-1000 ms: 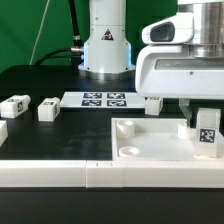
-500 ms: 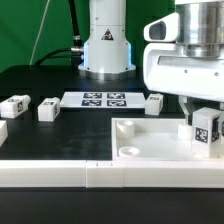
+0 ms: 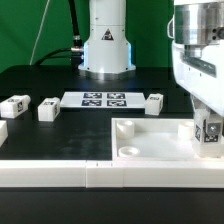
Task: Assemble one leg
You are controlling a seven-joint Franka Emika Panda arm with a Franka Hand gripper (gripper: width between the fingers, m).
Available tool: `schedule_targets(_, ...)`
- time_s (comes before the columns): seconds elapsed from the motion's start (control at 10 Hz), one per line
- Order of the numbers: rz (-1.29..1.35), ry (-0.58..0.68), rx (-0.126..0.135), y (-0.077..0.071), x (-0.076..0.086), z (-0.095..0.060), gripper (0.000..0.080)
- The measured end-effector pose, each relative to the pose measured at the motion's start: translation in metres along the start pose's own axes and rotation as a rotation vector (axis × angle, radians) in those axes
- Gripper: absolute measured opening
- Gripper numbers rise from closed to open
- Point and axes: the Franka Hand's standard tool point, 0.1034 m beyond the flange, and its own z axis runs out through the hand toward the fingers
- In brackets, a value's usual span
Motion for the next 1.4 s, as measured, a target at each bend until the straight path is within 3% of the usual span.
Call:
schedule_targets(0.3,0.313,-0.002,0.007,0.0001,-0.0014,0.0001,0.029)
schedule_targets(1.0,0.327,0.015,0.014,0.0008,0.0004,0.0,0.0291)
schedule_targets(1.2,0.324,0.015,0.014,0.0009,0.0001,0.0001,0.0602)
schedule_targets(1.4,0.323,0.014,0.014,0.0009,0.0,0.0001,0.0635)
